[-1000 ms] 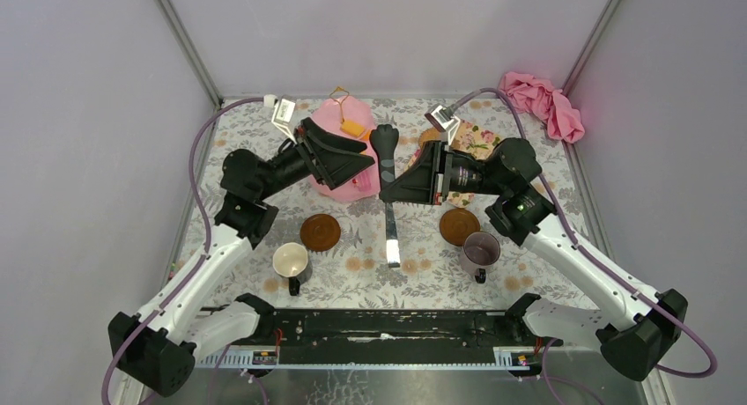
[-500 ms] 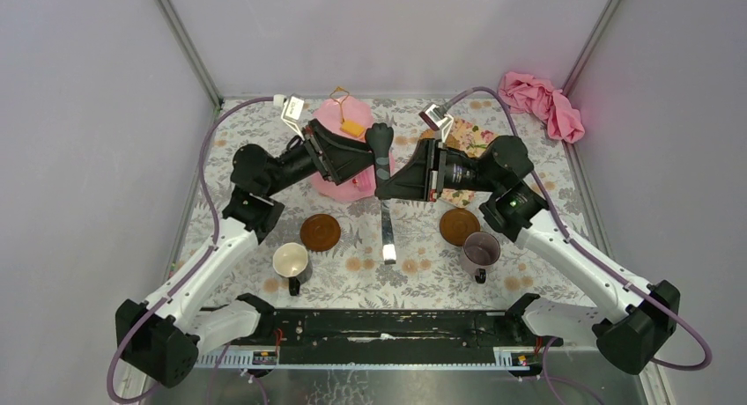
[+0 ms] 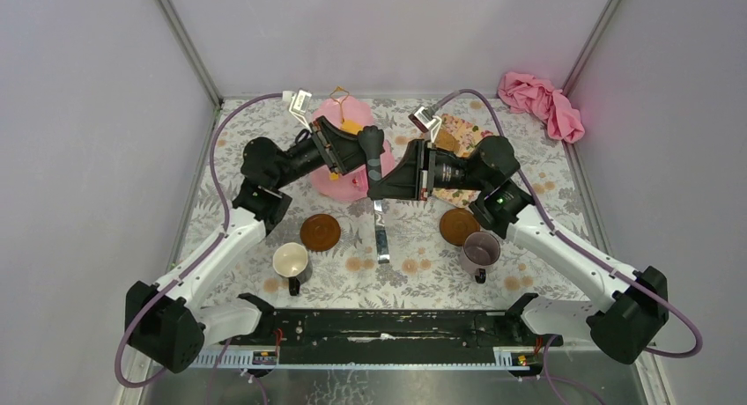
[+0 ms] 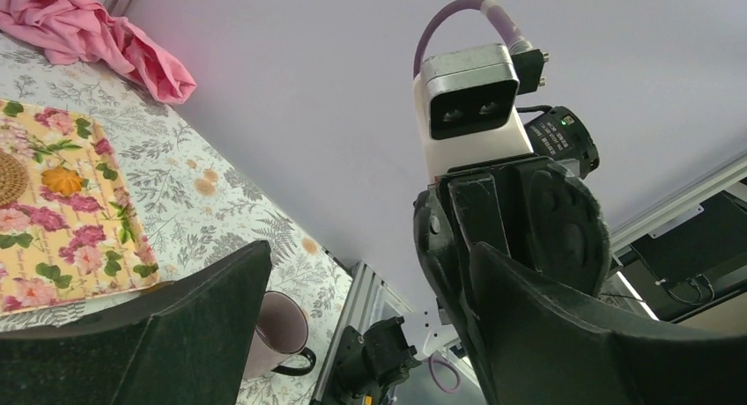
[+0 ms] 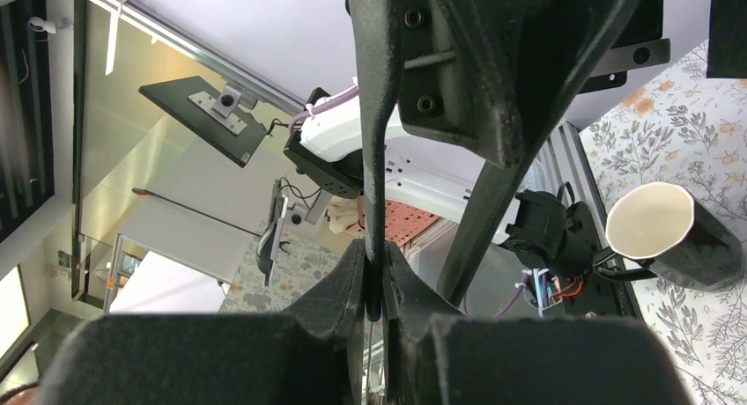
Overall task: Serve the afternoon tea
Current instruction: Adjust the clamp.
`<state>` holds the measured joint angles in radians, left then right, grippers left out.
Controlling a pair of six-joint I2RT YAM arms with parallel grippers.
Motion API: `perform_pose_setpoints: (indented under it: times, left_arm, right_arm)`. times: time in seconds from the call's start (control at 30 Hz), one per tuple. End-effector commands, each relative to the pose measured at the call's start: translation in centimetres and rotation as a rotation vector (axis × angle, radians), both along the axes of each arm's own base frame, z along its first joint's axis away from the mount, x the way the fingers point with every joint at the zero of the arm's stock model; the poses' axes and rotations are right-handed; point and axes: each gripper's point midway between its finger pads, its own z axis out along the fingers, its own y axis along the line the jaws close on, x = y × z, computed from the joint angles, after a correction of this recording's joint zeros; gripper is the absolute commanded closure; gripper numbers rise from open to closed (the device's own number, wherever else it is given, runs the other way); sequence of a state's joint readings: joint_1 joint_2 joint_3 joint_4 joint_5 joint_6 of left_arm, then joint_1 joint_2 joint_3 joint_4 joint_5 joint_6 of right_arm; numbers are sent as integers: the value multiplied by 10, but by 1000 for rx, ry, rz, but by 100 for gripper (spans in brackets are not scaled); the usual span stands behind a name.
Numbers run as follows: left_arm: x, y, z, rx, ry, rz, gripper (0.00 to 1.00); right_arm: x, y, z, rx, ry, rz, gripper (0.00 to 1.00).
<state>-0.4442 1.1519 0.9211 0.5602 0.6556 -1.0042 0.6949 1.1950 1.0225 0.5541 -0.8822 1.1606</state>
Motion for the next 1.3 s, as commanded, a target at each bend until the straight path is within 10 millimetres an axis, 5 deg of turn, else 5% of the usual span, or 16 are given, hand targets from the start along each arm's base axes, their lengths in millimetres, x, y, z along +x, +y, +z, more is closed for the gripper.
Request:
perform_pose_setpoints:
  times: [0.0, 0.27, 0.43, 0.6, 0.87, 1.27]
  left_arm:
    - [-9, -1, 16, -37, -65, -31, 13]
    - [-8, 2, -11, -14, -30, -3, 52]
    - [1, 2, -30, -11, 13, 27, 91]
    - [10, 1, -53, 12, 71, 48, 96]
    - [22, 4, -87, 49, 139, 110, 98]
    - [32, 4, -112, 44, 235, 140, 96]
  right_arm:
    - [-9, -1, 17, 63, -77, 31, 100]
    - [-3, 3, 6, 42, -84, 16, 100]
    - [-3, 3, -4, 31, -86, 14, 100]
    - [-5, 1, 0, 31, -111, 12, 100]
    - [-17, -9, 37, 76, -182, 13, 100]
    - [-34, -23, 70, 134, -261, 10, 100]
